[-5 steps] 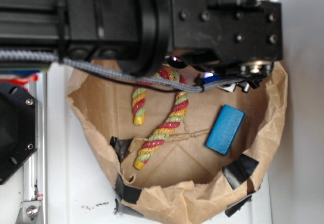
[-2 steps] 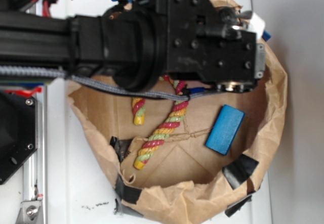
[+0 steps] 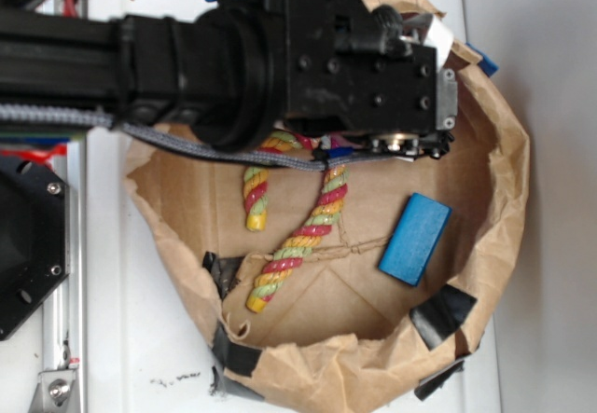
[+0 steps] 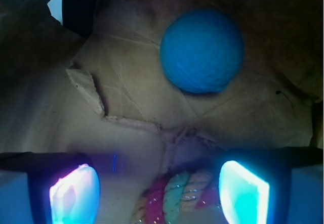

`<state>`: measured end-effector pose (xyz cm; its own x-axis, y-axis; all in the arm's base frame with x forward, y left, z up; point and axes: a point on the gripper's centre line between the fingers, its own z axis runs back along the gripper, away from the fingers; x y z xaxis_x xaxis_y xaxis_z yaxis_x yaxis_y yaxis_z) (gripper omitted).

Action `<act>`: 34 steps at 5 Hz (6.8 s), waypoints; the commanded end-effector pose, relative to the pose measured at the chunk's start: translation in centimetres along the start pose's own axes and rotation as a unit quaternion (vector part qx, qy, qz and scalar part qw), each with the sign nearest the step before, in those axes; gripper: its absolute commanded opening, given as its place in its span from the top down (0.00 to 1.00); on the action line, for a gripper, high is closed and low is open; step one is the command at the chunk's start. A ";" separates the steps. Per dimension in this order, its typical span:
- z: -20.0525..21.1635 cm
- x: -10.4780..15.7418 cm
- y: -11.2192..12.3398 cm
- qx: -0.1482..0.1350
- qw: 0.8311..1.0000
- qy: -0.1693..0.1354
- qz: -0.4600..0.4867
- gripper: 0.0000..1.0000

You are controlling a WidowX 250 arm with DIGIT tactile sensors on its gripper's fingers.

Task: Grab the blue ball.

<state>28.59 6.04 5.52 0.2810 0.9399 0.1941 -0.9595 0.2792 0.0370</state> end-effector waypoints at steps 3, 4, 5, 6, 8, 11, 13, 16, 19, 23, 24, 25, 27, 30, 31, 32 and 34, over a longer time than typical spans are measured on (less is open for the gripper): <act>-0.6 2.2 2.4 -0.004 0.996 -0.039 0.080 0.00; -0.2 1.4 3.5 -0.025 0.995 -0.045 0.084 0.00; 0.4 0.7 4.8 -0.039 0.995 -0.049 0.076 0.00; 0.4 1.1 4.9 -0.040 0.995 -0.048 0.081 0.00; -0.3 2.0 3.9 -0.044 0.989 -0.072 0.124 0.00; -1.3 2.8 3.5 -0.038 0.986 -0.094 0.135 0.00; -1.8 3.0 4.3 -0.013 0.987 -0.105 0.124 0.00; -1.5 2.8 4.1 -0.044 0.983 -0.115 0.135 0.00; 0.2 2.9 3.2 -0.061 0.985 -0.081 0.136 0.00; -0.7 3.6 1.8 -0.041 0.986 -0.083 0.140 0.00; -0.7 3.4 2.7 -0.044 0.984 -0.100 0.144 0.00; -0.8 3.8 2.7 -0.043 0.981 -0.106 0.157 0.00; -0.6 3.5 3.7 -0.021 0.981 -0.112 0.157 0.00; -2.0 3.2 2.2 -0.026 0.975 -0.124 0.181 0.00; -2.2 3.2 1.7 -0.023 0.973 -0.130 0.189 0.00; -2.4 3.2 1.3 -0.021 0.971 -0.137 0.193 0.00; -3.0 3.2 0.5 -0.004 0.970 -0.142 0.197 0.00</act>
<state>29.28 10.07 2.21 -0.0876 0.8851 0.4571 -0.9961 -0.0758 -0.0442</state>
